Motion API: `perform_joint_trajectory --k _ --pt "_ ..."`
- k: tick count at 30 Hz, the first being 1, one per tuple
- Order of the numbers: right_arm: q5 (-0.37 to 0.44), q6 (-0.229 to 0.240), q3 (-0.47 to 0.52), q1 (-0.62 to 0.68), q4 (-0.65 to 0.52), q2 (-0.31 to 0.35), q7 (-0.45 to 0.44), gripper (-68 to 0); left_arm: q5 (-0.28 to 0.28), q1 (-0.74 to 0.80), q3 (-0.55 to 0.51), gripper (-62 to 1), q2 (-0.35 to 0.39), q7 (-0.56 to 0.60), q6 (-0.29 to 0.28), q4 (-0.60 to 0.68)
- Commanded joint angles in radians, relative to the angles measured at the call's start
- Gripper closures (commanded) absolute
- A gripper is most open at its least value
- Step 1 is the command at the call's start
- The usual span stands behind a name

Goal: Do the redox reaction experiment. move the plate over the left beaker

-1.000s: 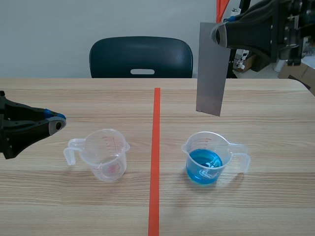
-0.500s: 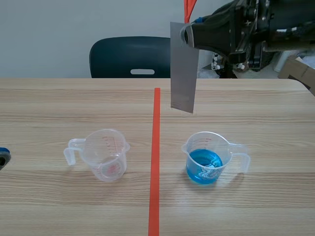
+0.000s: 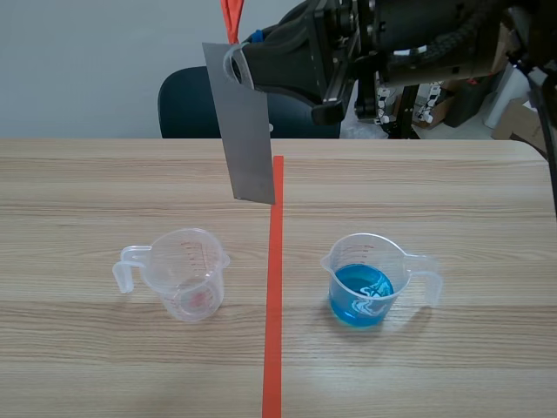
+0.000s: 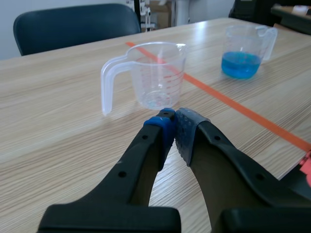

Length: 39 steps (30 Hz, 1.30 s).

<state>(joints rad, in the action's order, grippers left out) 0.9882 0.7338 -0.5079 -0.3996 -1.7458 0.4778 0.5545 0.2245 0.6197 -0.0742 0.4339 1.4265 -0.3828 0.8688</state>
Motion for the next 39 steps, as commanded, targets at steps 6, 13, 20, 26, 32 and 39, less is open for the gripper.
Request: perform_joint_trajectory --k 6,13,20,26,32,39 --pt "-0.081 0.007 -0.091 -0.026 0.003 -0.048 -0.068 -0.6 0.030 -0.028 0.006 -2.7 -0.092 0.117 0.109 -0.093" --pt "-0.100 -0.035 -0.195 -0.089 0.074 -0.084 -0.123 -0.6 0.027 -0.080 0.006 -3.2 -0.165 0.127 0.134 -0.156" --pt "-0.187 -0.035 -0.263 -0.124 0.172 -0.158 -0.158 -0.6 0.019 -0.091 0.006 -22.3 -0.224 0.127 0.177 -0.159" --pt "-0.200 -0.034 -0.317 -0.163 0.278 -0.204 -0.209 -0.6 0.019 -0.088 0.005 -44.3 -0.262 0.127 0.314 -0.138" --pt "-0.237 -0.034 -0.341 -0.188 0.351 -0.244 -0.245 -0.6 0.003 -0.082 0.005 -48.1 -0.272 0.127 0.313 -0.080" --pt "-0.239 -0.013 -0.351 -0.219 0.349 -0.251 -0.302 -0.6 -0.034 -0.082 0.005 -48.2 -0.272 0.127 0.309 -0.071"
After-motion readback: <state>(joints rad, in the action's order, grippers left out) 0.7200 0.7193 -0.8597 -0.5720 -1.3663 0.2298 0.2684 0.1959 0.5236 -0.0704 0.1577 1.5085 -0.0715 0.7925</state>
